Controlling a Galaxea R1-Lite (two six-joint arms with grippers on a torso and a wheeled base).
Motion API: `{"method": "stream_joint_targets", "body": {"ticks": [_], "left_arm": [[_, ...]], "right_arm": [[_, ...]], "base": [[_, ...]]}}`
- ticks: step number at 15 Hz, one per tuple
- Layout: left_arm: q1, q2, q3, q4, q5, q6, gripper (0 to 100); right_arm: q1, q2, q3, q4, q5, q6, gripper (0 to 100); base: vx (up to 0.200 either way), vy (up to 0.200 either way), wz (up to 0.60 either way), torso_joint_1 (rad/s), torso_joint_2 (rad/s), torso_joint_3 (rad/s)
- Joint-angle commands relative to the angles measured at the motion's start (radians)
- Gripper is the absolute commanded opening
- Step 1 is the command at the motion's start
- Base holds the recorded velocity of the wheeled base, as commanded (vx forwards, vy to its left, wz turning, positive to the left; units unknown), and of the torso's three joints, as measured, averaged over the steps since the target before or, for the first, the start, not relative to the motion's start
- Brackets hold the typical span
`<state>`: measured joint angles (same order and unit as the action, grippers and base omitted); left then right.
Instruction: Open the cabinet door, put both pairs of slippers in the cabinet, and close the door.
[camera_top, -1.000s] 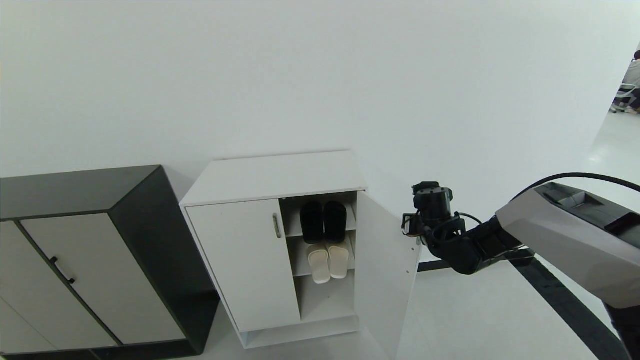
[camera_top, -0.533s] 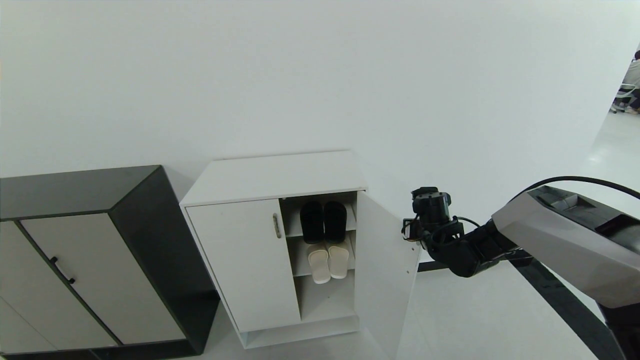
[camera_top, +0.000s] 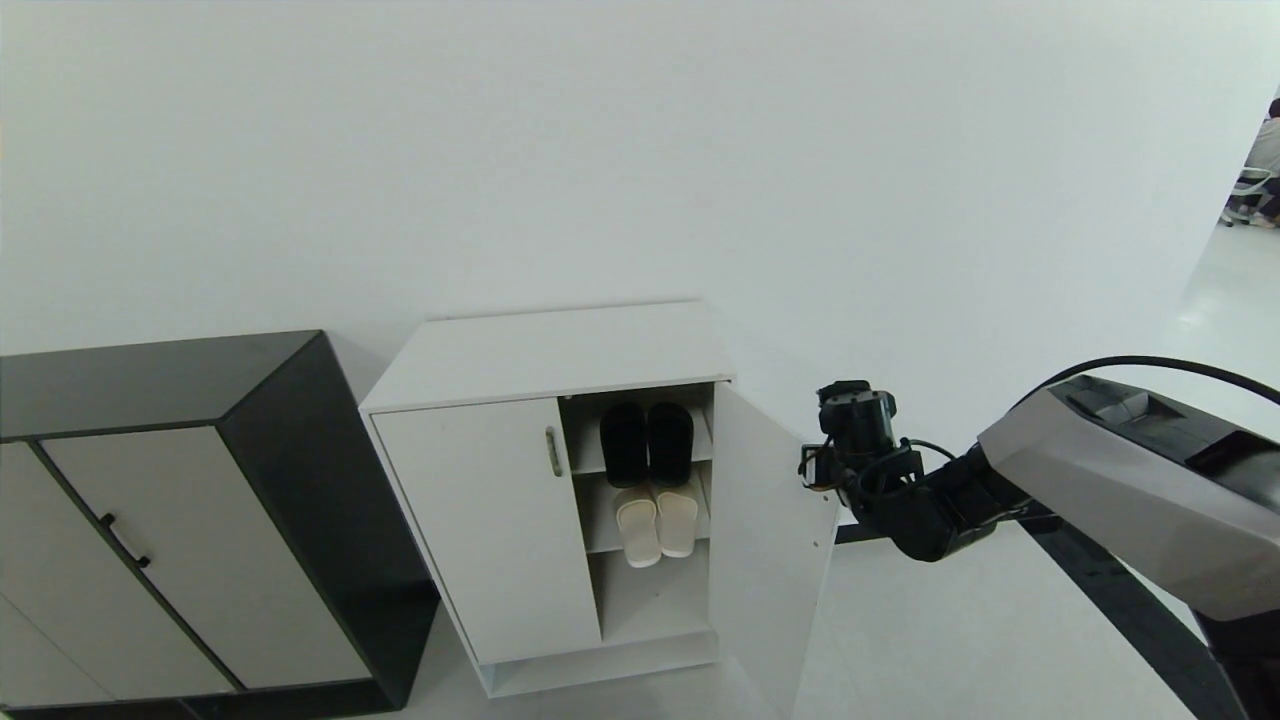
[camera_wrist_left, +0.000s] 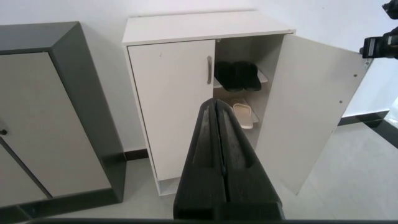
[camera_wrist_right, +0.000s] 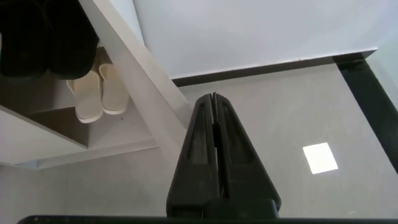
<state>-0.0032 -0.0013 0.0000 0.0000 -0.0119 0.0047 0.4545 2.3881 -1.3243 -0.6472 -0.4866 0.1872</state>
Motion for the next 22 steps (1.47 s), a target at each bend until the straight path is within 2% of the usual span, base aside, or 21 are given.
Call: {"method": "stream_joint_targets", "body": {"ticks": [1,8,11,15,22], "left_arm": [[0.0,0.001,0.0,0.0,0.0,0.0,0],[0.0,0.001,0.0,0.0,0.0,0.0,0],[0.0,0.001,0.0,0.0,0.0,0.0,0],[0.0,0.001,0.0,0.0,-0.002,-0.002,0],[0.0,0.001,0.0,0.0,0.0,0.0,0]], "right_arm": [[0.013,-0.006,0.01,0.0,0.0,0.0,0],[0.193,-0.096,0.122,-0.006,-0.007,0.043,0],[0.257,-0.145,0.208,-0.095,-0.001,0.026,0],[0.268,-0.148,0.284,-0.196,0.037,-0.04,0],[0.291,-0.145,0.318,-0.238,0.082,-0.038,0]], "base": [[0.0,0.0,0.0,0.0,0.0,0.0],[0.0,0.0,0.0,0.0,0.0,0.0],[0.0,0.0,0.0,0.0,0.0,0.0],[0.0,0.0,0.0,0.0,0.0,0.0],[0.0,0.0,0.6,0.002,0.0,0.001]]}}
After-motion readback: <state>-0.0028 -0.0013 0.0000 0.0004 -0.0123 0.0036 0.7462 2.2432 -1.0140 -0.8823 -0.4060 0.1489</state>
